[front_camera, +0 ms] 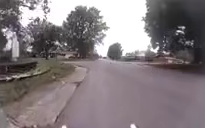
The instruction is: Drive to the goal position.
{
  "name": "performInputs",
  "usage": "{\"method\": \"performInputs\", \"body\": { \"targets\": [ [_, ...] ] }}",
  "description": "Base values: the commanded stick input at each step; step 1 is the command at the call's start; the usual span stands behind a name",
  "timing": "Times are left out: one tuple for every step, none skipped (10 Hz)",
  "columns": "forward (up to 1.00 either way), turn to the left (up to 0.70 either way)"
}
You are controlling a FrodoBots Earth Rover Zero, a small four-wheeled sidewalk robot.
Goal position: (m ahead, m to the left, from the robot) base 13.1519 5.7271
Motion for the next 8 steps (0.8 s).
{"method": "performInputs", "body": {
  "targets": [
    [1.0, 0.0],
    [1.0, 0.0],
    [1.0, 0.0],
    [1.0, 0.0],
    [1.0, 0.0],
    [1.0, 0.0],
    [1.0, 0.0],
    [1.0, 0.0]
  ]
}}
